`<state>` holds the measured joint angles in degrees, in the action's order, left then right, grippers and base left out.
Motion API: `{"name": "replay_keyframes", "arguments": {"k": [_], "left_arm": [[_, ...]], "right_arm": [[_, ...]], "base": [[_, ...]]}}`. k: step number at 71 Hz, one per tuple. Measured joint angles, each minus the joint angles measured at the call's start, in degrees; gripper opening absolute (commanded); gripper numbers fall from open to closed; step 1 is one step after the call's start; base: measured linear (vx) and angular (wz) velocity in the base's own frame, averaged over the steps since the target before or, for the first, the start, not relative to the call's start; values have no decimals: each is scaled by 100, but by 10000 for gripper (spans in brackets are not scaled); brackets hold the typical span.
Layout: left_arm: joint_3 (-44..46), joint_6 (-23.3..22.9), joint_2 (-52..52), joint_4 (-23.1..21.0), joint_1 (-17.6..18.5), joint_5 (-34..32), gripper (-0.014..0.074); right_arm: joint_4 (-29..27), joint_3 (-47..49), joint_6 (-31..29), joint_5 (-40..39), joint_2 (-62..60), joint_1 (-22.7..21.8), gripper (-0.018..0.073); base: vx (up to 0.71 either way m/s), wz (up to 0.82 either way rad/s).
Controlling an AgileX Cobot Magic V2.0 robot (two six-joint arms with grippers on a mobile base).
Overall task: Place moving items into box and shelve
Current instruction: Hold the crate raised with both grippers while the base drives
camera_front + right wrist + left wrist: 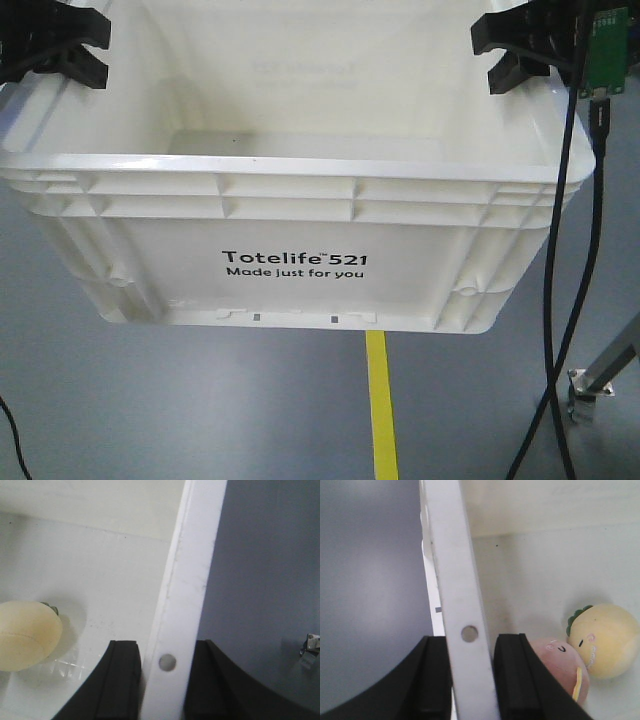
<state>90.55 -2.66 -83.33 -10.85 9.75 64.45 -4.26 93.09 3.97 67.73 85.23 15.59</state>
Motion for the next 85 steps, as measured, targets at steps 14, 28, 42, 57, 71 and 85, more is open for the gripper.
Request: {"name": "replay_keyframes", "arguments": {"k": [14, 28, 42, 57, 71, 85], "left_arm": [[0, 0, 0, 0, 0, 0, -17], [0, 0, 0, 0, 0, 0, -17], [0, 0, 0, 0, 0, 0, -17], [0, 0, 0, 4, 0, 0, -17], [0, 0, 0, 4, 0, 0, -17], [0, 0, 0, 6, 0, 0, -17]], "right_arm": [[0, 0, 0, 0, 0, 0, -12], [0, 0, 0, 0, 0, 0, -12], [0, 0, 0, 0, 0, 0, -12], [0, 0, 0, 0, 0, 0, -12], [0, 0, 0, -5, 0, 0, -12], [0, 0, 0, -18, 0, 0, -12]], "base": [[54, -13], [54, -10], [53, -10], [53, -16], [52, -20], [50, -23]]}}
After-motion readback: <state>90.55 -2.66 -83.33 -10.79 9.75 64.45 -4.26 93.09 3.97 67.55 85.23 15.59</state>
